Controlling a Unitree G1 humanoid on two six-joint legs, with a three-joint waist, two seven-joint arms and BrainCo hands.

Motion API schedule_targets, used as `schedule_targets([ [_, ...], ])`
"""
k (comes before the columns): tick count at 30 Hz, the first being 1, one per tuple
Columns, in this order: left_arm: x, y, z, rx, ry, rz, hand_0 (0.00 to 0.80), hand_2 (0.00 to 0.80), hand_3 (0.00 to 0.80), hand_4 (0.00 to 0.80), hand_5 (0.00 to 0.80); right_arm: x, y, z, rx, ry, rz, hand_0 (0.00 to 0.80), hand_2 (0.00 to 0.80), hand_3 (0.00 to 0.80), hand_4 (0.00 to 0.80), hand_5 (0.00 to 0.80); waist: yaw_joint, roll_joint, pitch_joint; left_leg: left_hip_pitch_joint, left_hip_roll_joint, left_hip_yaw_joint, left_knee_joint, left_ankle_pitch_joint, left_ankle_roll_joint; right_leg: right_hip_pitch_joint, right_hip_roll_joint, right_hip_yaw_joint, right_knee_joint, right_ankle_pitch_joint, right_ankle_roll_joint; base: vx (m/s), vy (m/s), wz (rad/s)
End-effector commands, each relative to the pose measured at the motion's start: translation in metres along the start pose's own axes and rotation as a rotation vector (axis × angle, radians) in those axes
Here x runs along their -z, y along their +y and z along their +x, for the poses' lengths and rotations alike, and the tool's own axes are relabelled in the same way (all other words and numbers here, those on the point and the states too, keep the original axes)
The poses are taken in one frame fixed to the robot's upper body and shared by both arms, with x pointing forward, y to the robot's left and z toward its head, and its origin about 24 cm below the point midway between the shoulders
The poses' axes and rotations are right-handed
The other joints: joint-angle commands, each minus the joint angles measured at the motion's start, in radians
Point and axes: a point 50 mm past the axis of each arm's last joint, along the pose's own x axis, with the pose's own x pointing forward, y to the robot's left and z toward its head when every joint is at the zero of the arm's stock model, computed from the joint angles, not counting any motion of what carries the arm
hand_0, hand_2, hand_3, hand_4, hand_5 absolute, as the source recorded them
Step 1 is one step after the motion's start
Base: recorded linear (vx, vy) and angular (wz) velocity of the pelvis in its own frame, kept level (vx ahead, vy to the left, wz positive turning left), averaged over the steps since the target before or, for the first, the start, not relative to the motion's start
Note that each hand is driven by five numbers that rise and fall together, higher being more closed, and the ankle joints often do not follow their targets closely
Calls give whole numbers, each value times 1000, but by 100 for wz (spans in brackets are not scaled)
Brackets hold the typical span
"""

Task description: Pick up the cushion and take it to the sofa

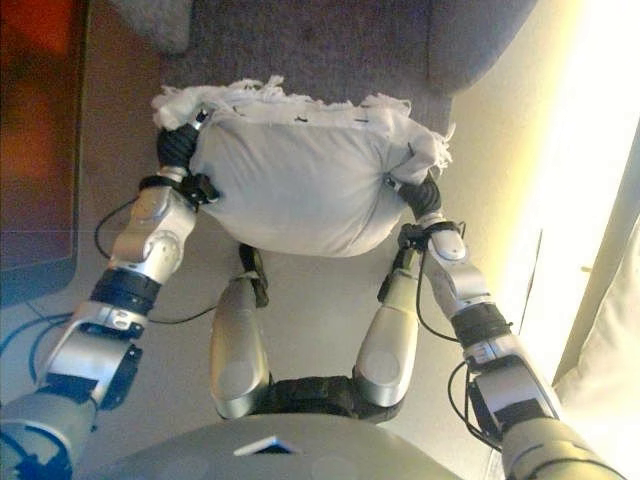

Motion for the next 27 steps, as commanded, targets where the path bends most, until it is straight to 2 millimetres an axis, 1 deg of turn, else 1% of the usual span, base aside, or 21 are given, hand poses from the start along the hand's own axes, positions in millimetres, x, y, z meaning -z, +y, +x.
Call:
schedule_targets([
  [1,-13,-32,-13,142,-143,-26,800,800,800,800,800,-27,35,-8,-142,-223,96,800,800,800,800,800,42,-14,-247,64,-39,-28,-69,11,61,65,-11,3,-162,132,-13,223,-21,-24],
  [2,-2,-26,-21,132,-111,-35,800,800,800,800,800,-19,32,-12,-143,-192,103,800,800,800,800,800,49,-12,-277,121,-41,-32,-98,5,63,117,5,2,-192,127,-11,245,-6,-22],
  [4,8,-19,-29,111,-76,-44,800,800,800,800,800,-12,31,-16,-144,-161,123,800,800,800,800,800,55,-14,-321,176,-49,-42,-142,11,66,167,20,3,-235,131,-8,251,10,-24],
  [5,14,-15,-34,98,-57,-51,800,800,800,800,800,-8,30,-18,-150,-146,132,800,800,800,800,800,61,-14,-340,207,-53,-55,-157,7,66,199,30,8,-256,130,-8,307,34,-38],
  [6,21,-7,-40,70,-29,-64,800,800,800,800,800,-4,31,-20,-172,-121,150,800,800,800,800,800,72,-15,-373,245,-73,-100,-169,-12,70,230,41,33,-280,129,-8,304,48,-38],
  [8,25,2,-45,44,-9,-62,800,800,800,800,800,0,33,-19,-193,-91,180,800,800,800,800,800,81,-15,-391,281,-91,-131,-187,-28,78,249,51,64,-289,125,-6,252,69,-61],
  [9,30,10,-49,27,12,-40,800,800,800,800,800,6,35,-18,-188,-62,207,800,800,800,800,800,85,-12,-411,317,-99,-136,-206,-38,83,272,58,84,-297,119,-3,199,96,-70],
  [10,31,13,-50,23,21,-27,800,800,800,800,800,7,37,-18,-190,-62,211,800,800,800,800,800,85,-11,-418,331,-101,-123,-211,-42,84,285,59,84,-301,116,-2,166,111,-53],
  [12,33,16,-51,23,48,-10,800,800,800,800,800,12,40,-20,-199,-41,236,800,800,800,800,800,75,-11,-436,358,-107,-71,-222,-48,87,308,47,69,-314,124,1,81,105,-25],
  [14,36,21,-49,18,74,1,800,800,800,800,800,17,39,-21,-199,-9,238,800,800,800,800,800,62,-15,-450,366,-123,-42,-207,-64,90,319,24,71,-327,150,2,75,118,-8],
  [17,35,26,-43,9,83,40,800,800,800,800,800,20,38,-17,-171,24,242,800,800,800,800,800,51,-19,-458,378,-150,-38,-200,-84,105,317,5,92,-327,178,0,73,135,-5],
  [20,32,23,-36,16,81,48,800,800,800,800,800,21,38,-12,-144,34,254,800,800,800,800,800,42,-19,-464,378,-179,-58,-203,-92,123,296,15,143,-283,193,-10,40,138,0],
  [22,31,19,-31,28,79,47,800,800,800,800,800,19,38,-8,-130,32,281,800,800,800,800,800,35,-18,-465,375,-196,-71,-199,-94,140,277,37,188,-210,199,-21,34,131,4],
  [24,32,15,-28,42,83,22,800,800,800,800,800,21,37,-6,-120,37,324,800,800,800,800,800,30,-18,-465,378,-215,-87,-199,-94,161,251,80,219,-120,204,-34,85,122,16],
  [25,33,14,-28,47,86,15,800,800,800,800,800,22,37,-6,-118,43,337,800,800,800,800,800,28,-17,-463,384,-219,-89,-203,-94,166,237,99,228,-89,202,-38,126,129,20],
  [26,35,13,-28,50,92,14,800,800,800,800,800,22,38,-5,-117,49,357,800,800,800,800,800,23,-14,-460,399,-229,-94,-217,-90,176,220,145,240,-48,191,-47,174,114,16],
  [27,37,11,-28,49,98,13,800,800,800,800,800,21,36,-4,-118,47,369,800,800,800,800,800,18,-16,-459,414,-242,-100,-228,-87,181,213,179,242,-46,185,-55,256,98,15],
])
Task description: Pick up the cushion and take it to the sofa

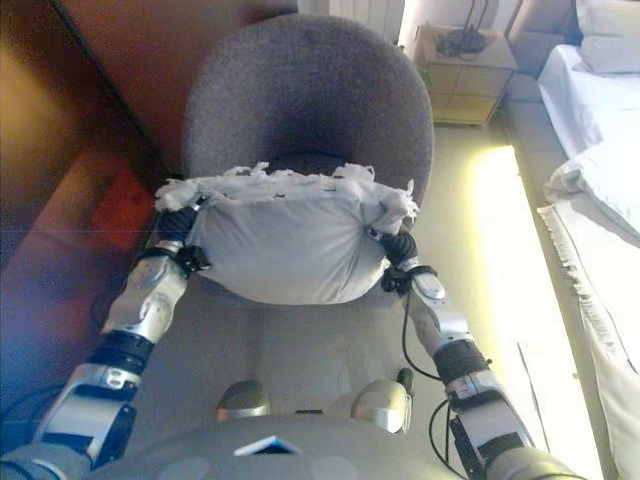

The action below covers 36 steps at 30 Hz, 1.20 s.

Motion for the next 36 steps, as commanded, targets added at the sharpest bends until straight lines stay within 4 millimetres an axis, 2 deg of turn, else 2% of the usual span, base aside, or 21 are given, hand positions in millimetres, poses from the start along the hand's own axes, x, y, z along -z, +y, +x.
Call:
schedule_targets([
  [1,-50,-31,16,133,-199,-25,800,800,800,800,800,-60,36,17,-153,-247,127,800,800,800,800,800,-25,18,-27,119,-151,18,-179,72,157,-46,183,82,140,19,29,256,38,6],
  [4,-53,-37,20,140,-206,-30,800,800,800,800,800,-70,35,20,-143,-268,131,800,800,800,800,800,-44,0,-26,155,-177,1,-179,49,161,-51,225,82,32,10,27,368,-33,7],
  [7,-53,-45,22,150,-198,-55,800,800,800,800,800,-79,39,23,-153,-274,138,800,800,800,800,800,-88,-21,-22,225,-216,-40,-172,-22,187,-143,274,106,-88,65,44,507,-29,66],
  [10,-50,-45,20,146,-190,-64,800,800,800,800,800,-81,42,20,-183,-281,127,800,800,800,800,800,-114,-25,-19,272,-233,-75,-161,-72,207,-194,300,108,-120,104,41,428,-17,12],
  [12,-45,-42,17,139,-185,-58,800,800,800,800,800,-80,42,20,-198,-269,117,800,800,800,800,800,-118,-23,-30,281,-233,-75,-148,-82,211,-180,311,99,-108,84,27,404,-41,-29],
  [13,-43,-40,16,132,-184,-57,800,800,800,800,800,-78,43,19,-209,-256,110,800,800,800,800,800,-121,-19,-40,282,-224,-63,-133,-75,203,-170,314,97,-95,67,15,332,-32,31],
  [15,-41,-38,15,109,-177,-75,800,800,800,800,800,-73,47,18,-231,-225,85,800,800,800,800,800,-136,-6,-60,296,-189,-40,-96,-30,172,-161,326,99,-68,34,-7,318,-32,50],
  [16,-40,-35,14,96,-176,-85,800,800,800,800,800,-70,48,17,-240,-211,71,800,800,800,800,800,-145,3,-74,308,-162,-28,-64,32,144,-157,331,91,-63,17,-20,259,-44,44],
  [18,-41,-29,13,81,-187,-104,800,800,800,800,800,-67,48,14,-252,-193,45,800,800,800,800,800,-161,8,-95,296,-96,22,81,207,76,-131,339,76,-60,-16,-55,231,-102,24],
  [19,-42,-29,12,81,-192,-111,800,800,800,800,800,-66,47,14,-253,-190,38,800,800,800,800,800,-162,-5,-96,259,-93,38,202,247,59,-113,332,79,-61,-23,-73,274,-172,14],
  [21,-43,-29,11,84,-196,-125,800,800,800,800,800,-62,44,12,-249,-186,47,800,800,800,800,800,-154,-36,-91,140,-84,65,408,268,60,-75,316,79,-51,-43,-102,279,-146,1],
  [22,-43,-30,11,86,-195,-123,800,800,800,800,800,-60,43,11,-248,-185,51,800,800,800,800,800,-151,-42,-88,96,-75,73,434,262,67,-61,316,78,-49,-53,-109,271,-55,-17],
  [23,-42,-33,10,92,-195,-115,800,800,800,800,800,-56,42,9,-242,-187,52,800,800,800,800,800,-140,-50,-81,38,-63,82,432,249,81,-36,317,79,-49,-69,-113,270,22,-19],
  [24,-42,-35,10,100,-194,-105,800,800,800,800,800,-54,40,8,-233,-192,49,800,800,800,800,800,-123,-43,-66,-13,-40,86,415,221,95,-4,333,81,-46,-91,-114,259,63,-15],
  [26,-45,-36,11,114,-199,-94,800,800,800,800,800,-58,38,9,-217,-204,49,800,800,800,800,800,-104,-40,-54,-55,-20,111,255,232,107,28,341,78,-43,-129,-106,267,157,-7],
  [29,-49,-35,14,130,-199,-95,800,800,800,800,800,-64,35,11,-185,-218,66,800,800,800,800,800,-70,-10,-34,-64,24,131,-31,269,87,87,341,56,-31,-191,-79,301,249,4],
  [31,-49,-38,15,138,-199,-98,800,800,800,800,800,-62,34,9,-171,-220,72,800,800,800,800,800,-55,-5,-32,-68,32,133,-143,267,76,130,314,47,-32,-217,-54,265,219,1],
  [33,-50,-40,18,139,-197,-120,800,800,800,800,800,-63,34,9,-168,-221,80,800,800,800,800,800,-56,-6,-36,-50,26,132,-162,240,77,139,284,36,-20,-228,-35,201,192,-11],
  [36,-48,-41,21,134,-184,-101,800,800,800,800,800,-63,34,13,-154,-219,113,800,800,800,800,800,-60,12,-41,-8,11,123,-191,222,78,117,253,18,34,-236,-12,164,190,-38],
])
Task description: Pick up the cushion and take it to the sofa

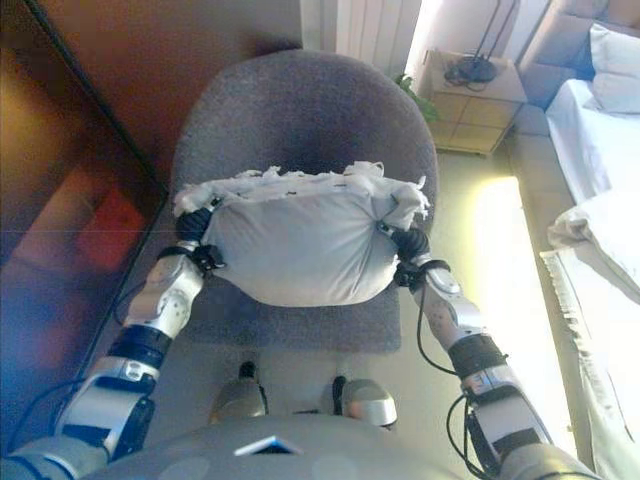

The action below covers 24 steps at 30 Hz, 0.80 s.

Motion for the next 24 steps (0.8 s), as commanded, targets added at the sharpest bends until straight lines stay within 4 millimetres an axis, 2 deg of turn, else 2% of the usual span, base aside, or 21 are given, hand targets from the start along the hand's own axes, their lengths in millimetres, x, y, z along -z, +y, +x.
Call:
schedule_targets([
  [1,-52,-33,17,135,-195,3,800,800,800,800,800,-45,44,15,-127,-226,121,800,800,800,800,800,15,-28,-37,17,-54,12,60,-36,-65,-29,-136,-3,98,27,115,127,150,-40],
  [2,-52,-33,18,135,-191,9,800,800,800,800,800,-44,44,15,-109,-227,113,800,800,800,800,800,17,-29,-37,13,-63,15,68,-45,-56,-38,-145,-6,121,31,119,122,169,-8],
  [4,-52,-34,20,133,-182,20,800,800,800,800,800,-39,43,18,-63,-213,131,800,800,800,800,800,22,-15,-31,23,-84,29,69,-62,-29,-89,-177,-22,267,81,121,105,187,15],
  [7,-49,-32,21,129,-167,19,800,800,800,800,800,-29,47,21,-27,-199,159,800,800,800,800,800,31,4,-22,49,-103,33,77,-88,-10,-144,-190,-23,415,130,106,170,157,1],
  [10,-43,-30,19,124,-146,26,800,800,800,800,800,-27,50,24,-2,-192,161,800,800,800,800,800,42,-5,-21,81,-122,30,76,-104,-17,-144,-217,-40,331,154,105,219,-15,1],
  [12,-43,-30,17,127,-143,40,800,800,800,800,800,-31,50,25,14,-197,161,800,800,800,800,800,41,-20,-17,96,-123,26,76,-113,-36,-126,-222,-42,187,160,112,203,-156,3],
  [14,-47,-33,18,130,-149,63,800,800,800,800,800,-41,48,28,25,-208,164,800,800,800,800,800,36,-39,-10,103,-117,25,87,-134,-55,-129,-228,-36,60,178,129,152,-238,4],
  [16,-53,-35,21,124,-152,100,800,800,800,800,800,-56,47,36,26,-227,167,800,800,800,800,800,37,-58,4,85,-92,36,132,-169,-66,-146,-231,-35,4,189,154,80,-253,17],
  [21,-48,-36,23,107,-120,91,800,800,800,800,800,-73,44,41,42,-227,102,800,800,800,800,800,44,-67,18,6,-38,42,252,-182,-87,-148,-214,-32,30,149,149,58,-116,24],
  [24,-62,-46,29,126,-148,115,800,800,800,800,800,-92,43,46,79,-252,80,800,800,800,800,800,45,-61,45,-84,0,39,333,-190,-102,-210,-215,-49,96,124,147,-149,-64,4],
])
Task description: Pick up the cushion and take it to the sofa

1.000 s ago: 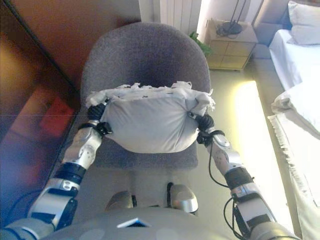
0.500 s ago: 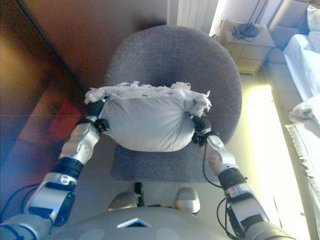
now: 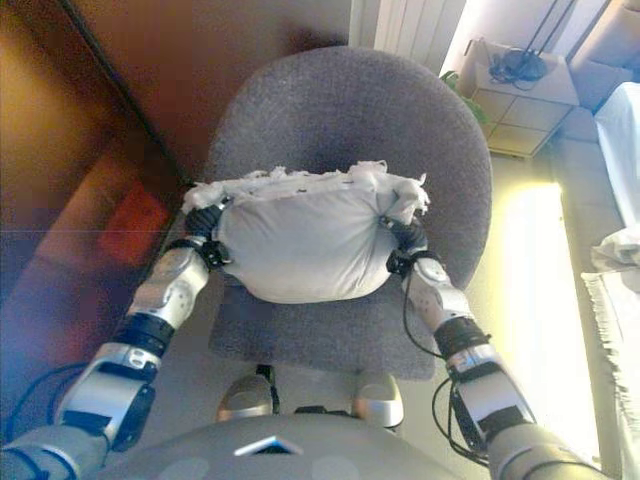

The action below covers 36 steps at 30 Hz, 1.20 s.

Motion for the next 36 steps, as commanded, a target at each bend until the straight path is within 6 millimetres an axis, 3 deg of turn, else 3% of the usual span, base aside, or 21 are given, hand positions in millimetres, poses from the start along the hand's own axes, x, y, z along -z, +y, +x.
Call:
schedule_targets([
  [1,-70,-25,15,82,-225,48,800,800,800,800,800,-80,53,15,-116,-238,114,800,800,800,800,800,12,-47,0,-101,38,20,273,-144,-10,-118,-86,47,135,92,42,-134,-42,10],
  [10,-94,-45,25,106,-212,0,800,800,800,800,800,-114,54,28,-74,-244,159,800,800,800,800,800,23,-46,102,-220,81,-32,384,-168,-33,-202,-88,66,226,77,56,-104,-81,10],
  [13,-115,-48,31,78,-239,-10,800,800,800,800,800,-142,48,34,-69,-270,133,800,800,800,800,800,33,-49,147,-281,85,-56,405,-160,-48,-241,-86,61,238,81,55,-172,-85,11],
  [18,-136,-48,31,38,-289,-65,800,800,800,800,800,-171,46,34,-64,-303,82,800,800,800,800,800,50,-41,194,-326,73,-79,373,-121,-62,-269,-87,47,218,88,55,-102,7,8],
  [28,-155,-57,28,66,-359,-96,800,800,800,800,800,-191,45,36,-54,-288,70,800,800,800,800,800,82,-42,246,-378,54,-129,357,-86,-70,-305,-72,30,237,73,35,15,3,7],
  [32,-158,-61,25,56,-398,-122,800,800,800,800,800,-198,51,34,-75,-332,-27,800,800,800,800,800,97,-46,259,-374,43,-140,325,-64,-70,-301,-67,20,223,74,31,38,7,6],
  [33,-159,-61,25,49,-405,-127,800,800,800,800,800,-200,52,34,-66,-342,-49,508,508,508,508,508,100,-47,260,-370,41,-141,316,-59,-70,-298,-66,19,219,74,31,41,12,14],
  [34,-158,-60,24,45,-410,-129,800,800,800,800,800,-202,51,33,-56,-349,-63,0,0,0,0,0,103,-49,260,-363,41,-143,308,-56,-70,-291,-64,17,216,73,30,62,12,18],
  [35,-156,-59,24,44,-414,-135,800,800,800,800,800,-204,51,33,-52,-361,-72,0,0,0,0,0,107,-53,255,-354,40,-143,295,-50,-71,-281,-64,12,206,72,29,78,6,17],
  [36,-155,-58,23,46,-419,-140,157,157,157,157,157,-204,53,32,-62,-369,-77,0,0,0,0,0,110,-56,252,-344,40,-143,286,-47,-71,-271,-64,9,200,71,29,96,0,16],
])
